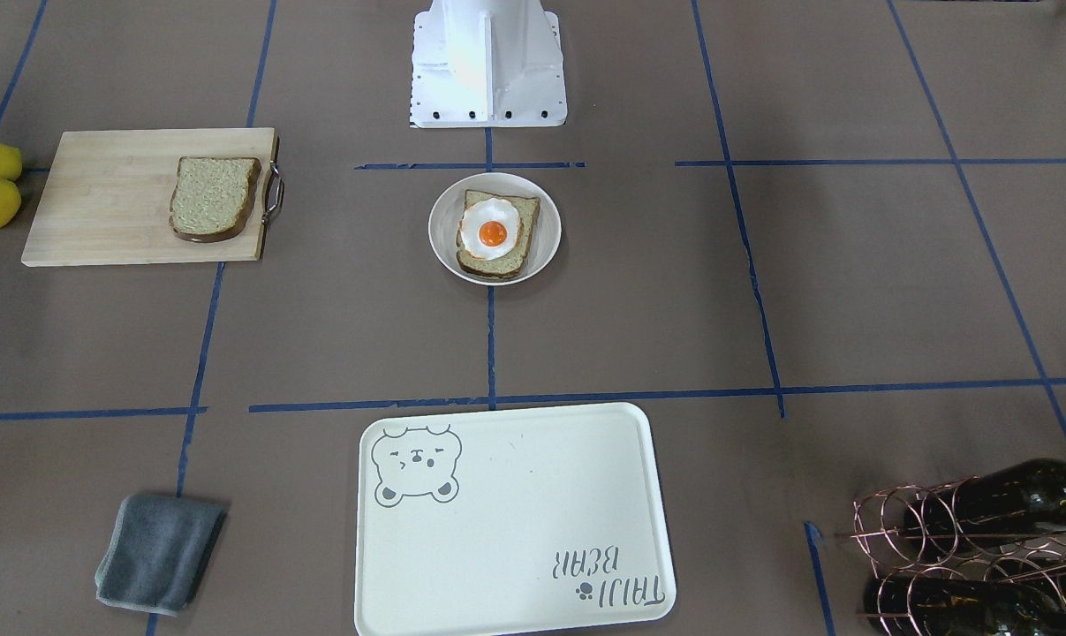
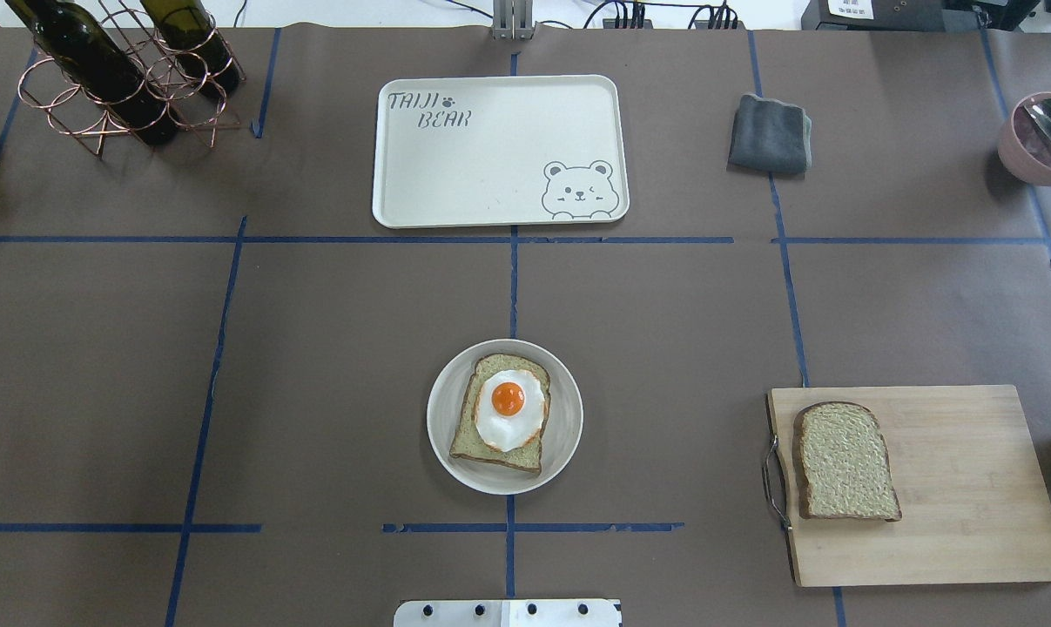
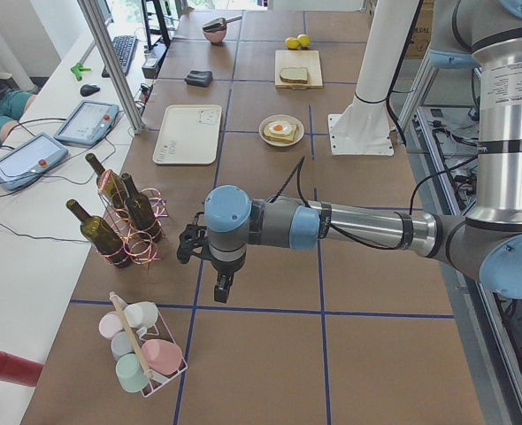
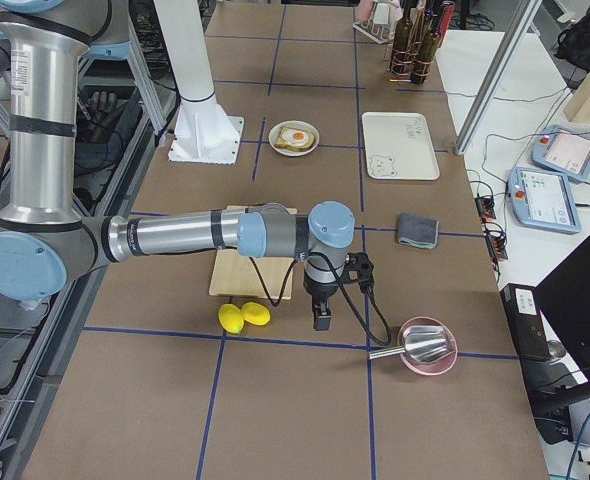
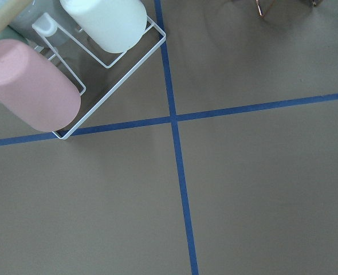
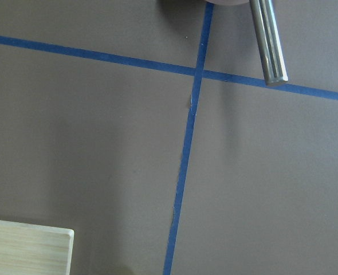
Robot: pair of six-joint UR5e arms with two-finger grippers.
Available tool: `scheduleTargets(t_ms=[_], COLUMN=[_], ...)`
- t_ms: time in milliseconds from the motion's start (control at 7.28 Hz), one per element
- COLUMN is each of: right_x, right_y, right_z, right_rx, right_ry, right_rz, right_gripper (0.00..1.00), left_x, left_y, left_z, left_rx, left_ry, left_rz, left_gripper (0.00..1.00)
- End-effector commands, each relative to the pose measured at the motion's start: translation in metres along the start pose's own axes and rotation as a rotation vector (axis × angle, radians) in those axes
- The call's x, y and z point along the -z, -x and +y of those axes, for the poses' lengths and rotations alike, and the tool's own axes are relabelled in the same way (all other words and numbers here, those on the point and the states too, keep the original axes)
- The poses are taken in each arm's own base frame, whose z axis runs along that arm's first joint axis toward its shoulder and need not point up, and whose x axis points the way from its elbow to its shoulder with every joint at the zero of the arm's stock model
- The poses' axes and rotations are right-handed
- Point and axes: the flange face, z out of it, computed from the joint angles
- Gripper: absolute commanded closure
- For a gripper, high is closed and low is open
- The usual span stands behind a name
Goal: Make sandwich and place on tray
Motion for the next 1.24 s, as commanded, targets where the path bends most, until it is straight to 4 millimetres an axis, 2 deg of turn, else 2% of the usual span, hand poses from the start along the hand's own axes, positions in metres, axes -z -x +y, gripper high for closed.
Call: scheduleTargets(t_ms=[0, 137, 412, 549, 824, 962, 1099], right_x=[0.009, 0.01, 0.019, 0.024, 0.032, 0.03, 0.027], right_y=[0.016, 0.019, 0.027, 0.031, 0.042, 0.053, 0.07], right_z=[-0.015, -0.015, -0.014, -0.014, -0.019, -0.021, -0.021], right_rx=[0.03, 0.039, 0.061, 0.06, 0.082, 0.093, 0.127], right_ry=[-0.021, -0.029, -0.047, -0.056, -0.073, -0.069, -0.076], right_rz=[-0.023, -0.05, -0.05, -0.053, -0.06, -0.121, -0.187], right_gripper=[0.0, 0.0, 0.0, 0.0, 0.0, 0.0, 0.0], left_x=[0.013, 0.017, 0.017, 0.018, -0.001, 0.007, -0.002], left_y=[-0.011, -0.015, -0.013, -0.015, -0.007, -0.013, -0.006], left_z=[-0.033, -0.035, -0.064, -0.059, -0.056, -0.052, -0.032], left_rx=[-0.026, -0.039, -0.061, -0.084, -0.035, -0.042, -0.024], left_ry=[-0.033, -0.044, -0.051, -0.065, -0.01, -0.019, 0.004], left_rz=[0.003, 0.002, -0.004, -0.008, -0.012, -0.014, -0.021], left_gripper=[0.0, 0.0, 0.0, 0.0, 0.0, 0.0, 0.0])
